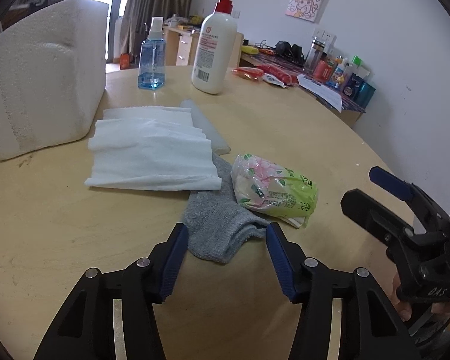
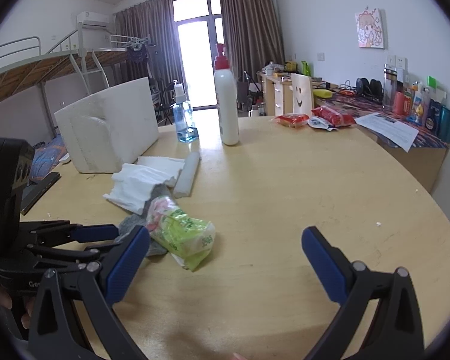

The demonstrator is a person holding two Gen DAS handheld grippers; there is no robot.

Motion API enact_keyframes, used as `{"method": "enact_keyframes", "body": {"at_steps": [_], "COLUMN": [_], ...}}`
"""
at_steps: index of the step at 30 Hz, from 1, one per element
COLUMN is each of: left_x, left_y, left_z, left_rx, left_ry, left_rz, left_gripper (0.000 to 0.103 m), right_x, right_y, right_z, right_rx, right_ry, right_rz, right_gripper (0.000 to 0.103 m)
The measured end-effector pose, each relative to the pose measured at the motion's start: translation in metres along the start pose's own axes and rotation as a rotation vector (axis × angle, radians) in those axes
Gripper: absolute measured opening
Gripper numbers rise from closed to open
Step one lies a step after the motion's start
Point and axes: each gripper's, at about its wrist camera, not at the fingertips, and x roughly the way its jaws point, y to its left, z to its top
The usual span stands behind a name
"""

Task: Organize soft objects
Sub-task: 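Lower the left gripper onto the grey sock and close it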

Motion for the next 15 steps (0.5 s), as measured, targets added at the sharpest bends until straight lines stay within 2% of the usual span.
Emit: {"method": "enact_keyframes", "body": {"at_steps": [2,6,8,10,15], "left_x": [0.000,0.004,0.005,0.005,0.003], "left_y": [0.000,0.000,0.001,0.000,-0.001], "left_z": [0.001,0.005,0.005,0.005,0.002], "left_rx": [-0.002,-0.004,-0.002,0.005,0.021], "left_ry": [0.002,0.008,0.010,0.013,0.015], "left_rz": [-0.002,0.053,0.071,0.085,0.072], "left_gripper": [0.046,0.034,0.023,0.016,0.016], "right_x": [0.000,0.000,0.001,0.004,0.013], "right_y": [0.002,0.002,0.002,0.004,0.011], "right_z": [0.000,0.000,0.001,0.003,0.008], "right_rx": [-0.008,-0.014,-0.019,-0.024,-0.043], "right_ry": [0.000,0.002,0.006,0.014,0.055], "right_rz": [-0.002,-0.005,-0.001,0.000,0.034], "right_gripper": [0.102,0.102,0.102,0.102,0.102]}}
